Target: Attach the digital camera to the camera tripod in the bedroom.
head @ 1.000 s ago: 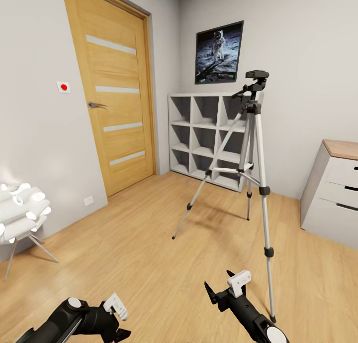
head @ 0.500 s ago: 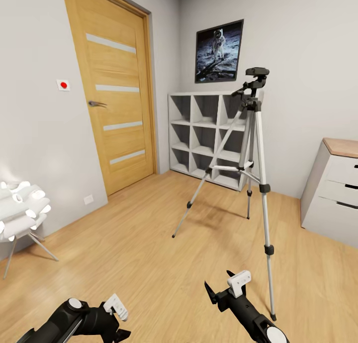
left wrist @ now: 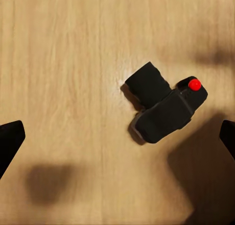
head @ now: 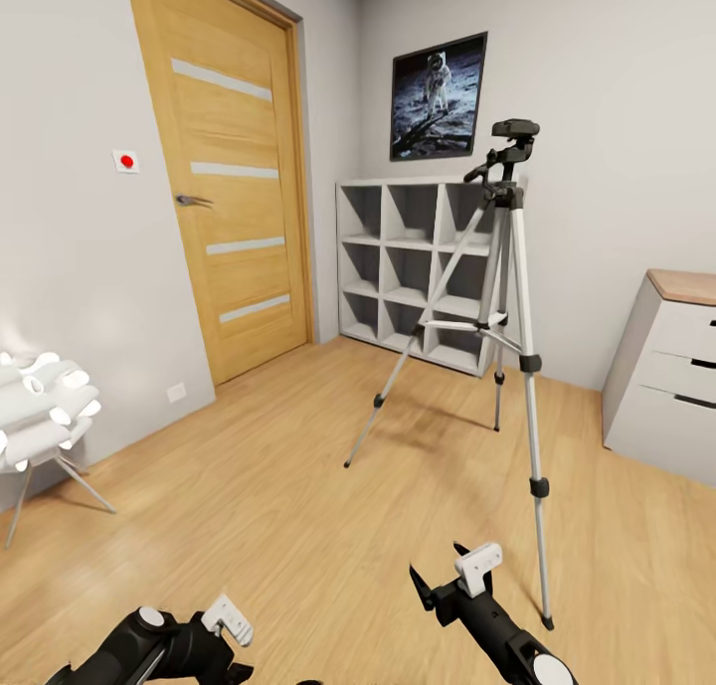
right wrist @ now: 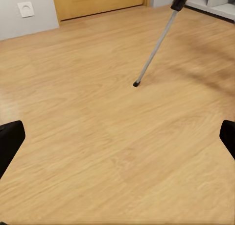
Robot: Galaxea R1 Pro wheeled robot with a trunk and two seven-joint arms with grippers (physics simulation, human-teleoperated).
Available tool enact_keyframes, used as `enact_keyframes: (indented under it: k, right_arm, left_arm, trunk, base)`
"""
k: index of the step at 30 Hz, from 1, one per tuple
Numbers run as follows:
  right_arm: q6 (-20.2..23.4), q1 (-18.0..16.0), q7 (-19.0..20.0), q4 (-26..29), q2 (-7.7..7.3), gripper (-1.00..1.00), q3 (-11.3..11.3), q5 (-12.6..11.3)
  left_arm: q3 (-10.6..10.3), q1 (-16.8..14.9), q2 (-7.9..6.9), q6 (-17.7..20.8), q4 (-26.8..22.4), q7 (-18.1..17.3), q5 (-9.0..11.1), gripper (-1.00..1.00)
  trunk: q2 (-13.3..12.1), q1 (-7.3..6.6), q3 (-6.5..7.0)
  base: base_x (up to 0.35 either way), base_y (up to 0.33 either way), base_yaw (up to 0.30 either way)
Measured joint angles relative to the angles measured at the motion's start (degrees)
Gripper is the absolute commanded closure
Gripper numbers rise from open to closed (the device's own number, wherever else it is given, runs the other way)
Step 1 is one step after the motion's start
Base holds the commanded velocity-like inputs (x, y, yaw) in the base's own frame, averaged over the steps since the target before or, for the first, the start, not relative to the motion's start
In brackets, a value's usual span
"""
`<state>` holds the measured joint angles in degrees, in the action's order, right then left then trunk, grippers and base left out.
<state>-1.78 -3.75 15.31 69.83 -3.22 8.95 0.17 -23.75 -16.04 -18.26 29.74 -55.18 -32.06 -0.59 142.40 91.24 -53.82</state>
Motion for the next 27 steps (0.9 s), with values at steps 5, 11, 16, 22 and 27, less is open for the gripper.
enact_keyframes:
  k: [5, 11, 16, 22, 27]
  right_arm:
    - [0.0, 0.0, 0.0, -1.1, 0.02, -1.0, 0.0, 0.0]
    - [0.0, 0.0, -0.1, -2.3, 0.04, -1.0, 0.0, 0.0]
    - [0.0, 0.0, -0.1, -2.7, 0.04, -1.0, 0.0, 0.0]
    - [0.0, 0.0, -0.1, -2.9, 0.04, -1.0, 0.0, 0.0]
    - [-0.1, 0.0, -0.1, -3.1, 0.08, -1.0, 0.0, 0.0]
  left_arm:
    - [0.0, 0.0, 0.23, 0.0, 1.0, 0.5, 0.0, -1.0]
    - [0.0, 0.0, 0.54, -0.1, 1.3, 0.7, 0.0, -1.0]
    - [0.0, 0.0, 0.63, -0.1, 1.3, 0.8, 0.0, -1.0]
    - [-1.4, 0.0, 0.68, 0.0, 1.1, 0.8, 0.0, -1.0]
    - [-3.6, 0.0, 1.22, 0.0, 0.0, 0.9, 0.0, -1.0]
  trunk:
    - [0.9, 0.52, -1.02]
    - [0.9, 0.68, -2.35]
    - [1.0, 0.81, -3.46]
    - [1.1, 0.96, -4.79]
    - [1.2, 1.09, -5.9]
  base:
    - [0.0, 0.0, 0.0]
    - [0.0, 0.0, 0.0]
    - [0.0, 0.0, 0.0]
    - [0.0, 0.0, 0.0]
    - [0.0, 0.0, 0.0]
